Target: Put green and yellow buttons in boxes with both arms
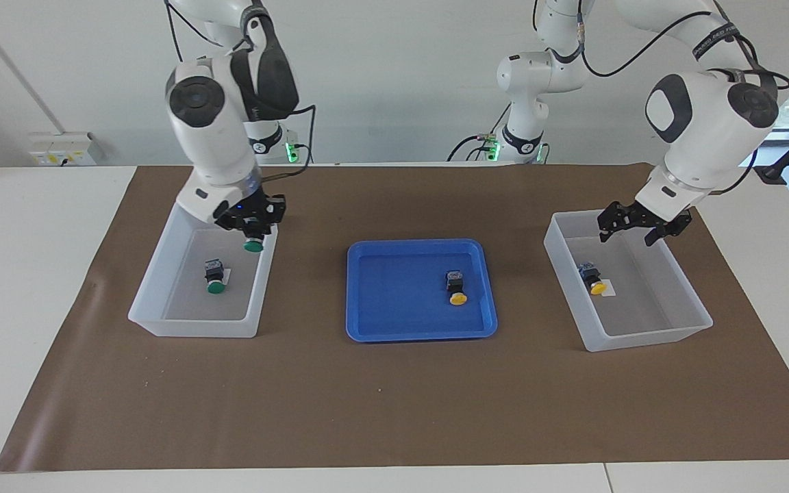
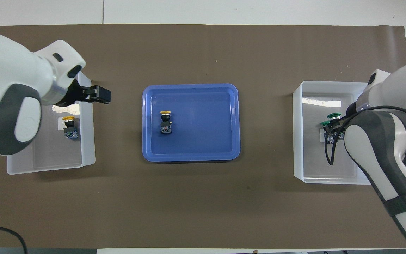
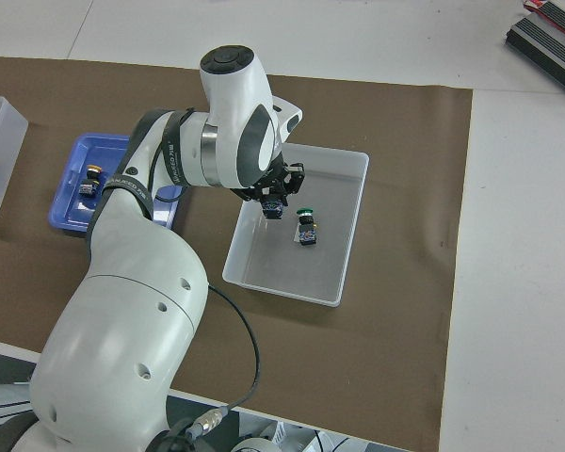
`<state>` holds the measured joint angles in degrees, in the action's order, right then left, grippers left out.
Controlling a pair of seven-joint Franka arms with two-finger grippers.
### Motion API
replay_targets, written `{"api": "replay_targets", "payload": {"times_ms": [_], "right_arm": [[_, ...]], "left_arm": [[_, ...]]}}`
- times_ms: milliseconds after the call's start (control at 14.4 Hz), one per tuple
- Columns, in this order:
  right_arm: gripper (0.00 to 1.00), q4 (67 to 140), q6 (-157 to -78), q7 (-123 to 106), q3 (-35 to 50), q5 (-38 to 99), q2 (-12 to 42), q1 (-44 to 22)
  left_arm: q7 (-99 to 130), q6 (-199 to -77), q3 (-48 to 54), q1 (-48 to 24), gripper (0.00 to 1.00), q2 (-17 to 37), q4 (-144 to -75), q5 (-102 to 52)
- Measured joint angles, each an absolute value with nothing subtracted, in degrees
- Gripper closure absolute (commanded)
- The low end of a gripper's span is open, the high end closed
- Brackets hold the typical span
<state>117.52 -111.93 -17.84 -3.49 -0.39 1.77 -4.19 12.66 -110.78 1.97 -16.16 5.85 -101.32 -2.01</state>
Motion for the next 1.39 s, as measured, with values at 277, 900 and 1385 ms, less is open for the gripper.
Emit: {"api": "replay_targets", "payload": {"times_ms": [277,900,1385], "right_arm": [[1.0,127.6,-125.3,-22.1,-2.5,-0.4,-0.1,-4.6],[1.0,135.0,-135.5,-28.3,-2.8,-0.4,0.1,-3.3],[0.88,135.2,-136.6,-27.9,-2.8,-0.4,1.2,-1.9]], "left_arm": [[23.4,-122.1,2.1,-26.4,0.0,13.2,-103.5,-2.0],[25.0,-133.1,2.0,-29.6,0.09,20.2,-108.5,-2.0],[25.1,-133.8,1.9,-30.6,0.19,20.2,-110.6,-1.2]]}}
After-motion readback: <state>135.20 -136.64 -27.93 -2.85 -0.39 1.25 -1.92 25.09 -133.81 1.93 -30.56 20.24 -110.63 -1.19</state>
